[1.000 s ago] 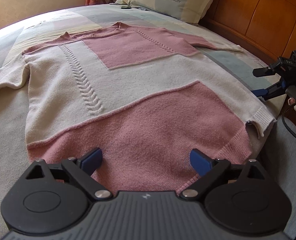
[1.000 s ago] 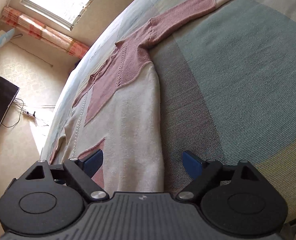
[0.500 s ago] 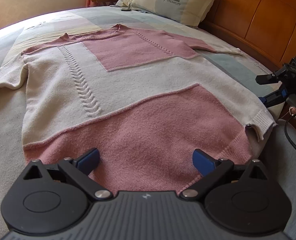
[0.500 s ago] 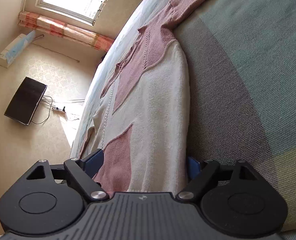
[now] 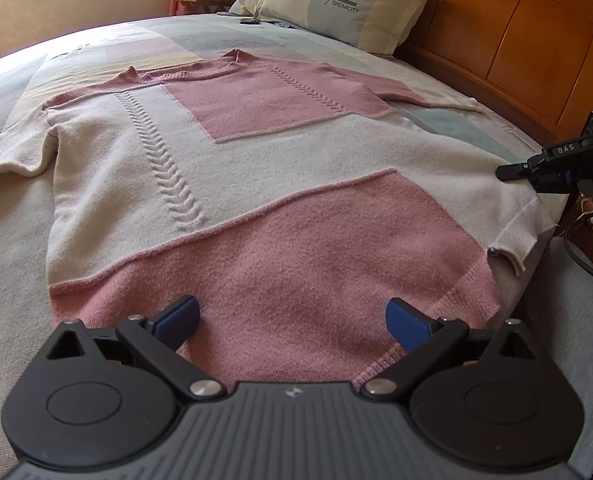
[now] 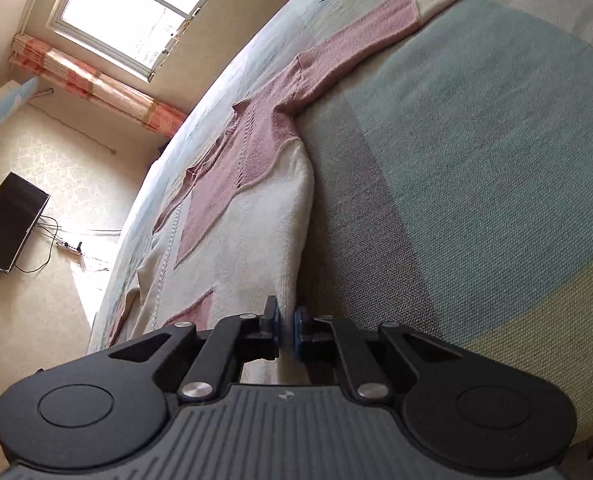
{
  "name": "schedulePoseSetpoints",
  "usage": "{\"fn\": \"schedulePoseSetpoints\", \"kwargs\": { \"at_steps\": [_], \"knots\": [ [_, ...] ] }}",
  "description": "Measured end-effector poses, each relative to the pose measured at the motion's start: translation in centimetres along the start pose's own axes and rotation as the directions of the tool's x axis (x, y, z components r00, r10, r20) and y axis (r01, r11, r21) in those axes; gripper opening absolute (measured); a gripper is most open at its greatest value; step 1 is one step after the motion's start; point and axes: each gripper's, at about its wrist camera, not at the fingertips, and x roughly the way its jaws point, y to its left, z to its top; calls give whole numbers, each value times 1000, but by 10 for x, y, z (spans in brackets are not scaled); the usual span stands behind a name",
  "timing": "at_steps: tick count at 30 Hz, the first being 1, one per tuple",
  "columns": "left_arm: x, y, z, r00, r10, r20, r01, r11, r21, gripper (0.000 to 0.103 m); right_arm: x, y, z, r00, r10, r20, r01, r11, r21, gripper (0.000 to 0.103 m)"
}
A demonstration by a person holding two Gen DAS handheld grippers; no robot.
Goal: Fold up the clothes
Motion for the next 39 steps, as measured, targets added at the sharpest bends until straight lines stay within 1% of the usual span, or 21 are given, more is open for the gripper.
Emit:
{"fn": "schedulePoseSetpoints", "kwargs": {
  "at_steps": [2,3,5,6,7,8,10,11,14,16,17,20,21,23,25,27,29,31,34,35,39],
  "knots": [
    [-7,-2,3,1000,0,6,0,1000,11,99,-7,15,4,993,-118,10,118,987,-107,15],
    [-8,-4,8,1000,10,17,-11,1000,28,99,-9,28,3,985,-169,22,170,969,-178,22],
    [-7,-9,21,998,43,43,-46,996,72,99,-13,52,2,964,-260,58,265,911,-315,40],
    [-6,-11,28,997,59,57,-64,993,94,99,-15,62,1,959,-266,94,281,882,-377,51],
    [-6,-14,35,995,75,72,-83,990,115,99,-15,69,3,962,-245,116,271,859,-434,56],
    [-2,-16,41,993,89,79,-99,987,130,99,-8,76,6,970,-213,116,243,852,-464,57],
    [11,-17,50,991,103,81,-113,985,130,99,23,92,12,985,-161,66,173,861,-479,58],
    [15,-16,47,992,109,70,-117,985,123,99,41,97,10,986,-159,40,158,857,-490,58],
    [19,-11,19,993,118,-9,-117,988,100,99,81,91,-11,977,-212,-34,169,857,-488,58],
    [6,-9,-11,994,105,17,-106,992,63,100,69,85,-38,982,-187,3,164,857,-489,60],
    [-1,-12,-20,995,100,15,-101,992,72,101,58,83,-51,984,-175,17,160,856,-491,61],
    [-13,-17,-22,995,90,-44,-85,990,112,102,31,83,-73,986,-167,-21,137,867,-479,65],
    [-14,-15,-15,995,78,-58,-72,993,96,101,27,86,-69,983,-177,-52,132,871,-473,66],
    [-16,-10,1,998,52,-21,-50,997,53,101,21,90,-57,982,-175,-69,125,883,-453,66],
    [-14,-9,16,998,53,36,-54,998,40,101,21,93,-39,988,-155,-19,131,890,-437,68],
    [-6,-12,24,997,47,59,-49,998,36,101,24,94,-22,989,-137,51,146,893,-426,69],
    [3,-12,23,998,41,36,-42,999,15,101,44,83,-7,987,-151,62,163,913,-375,70],
    [11,-10,14,999,31,-13,-31,1000,-3,101,64,66,-10,980,-199,-12,187,938,-293,71],
    [8,-9,0,999,36,-9,-36,998,44,102,50,70,-32,993,-110,-46,90,946,-313,82],
    [8,-10,0,999,44,-15,-43,998,53,102,44,73,-34,994,-89,-65,64,948,-313,82],
    [11,-10,6,999,50,-19,-50,998,33,102,21,64,-14,998,-56,36,63,965,-253,81]
  ]
}}
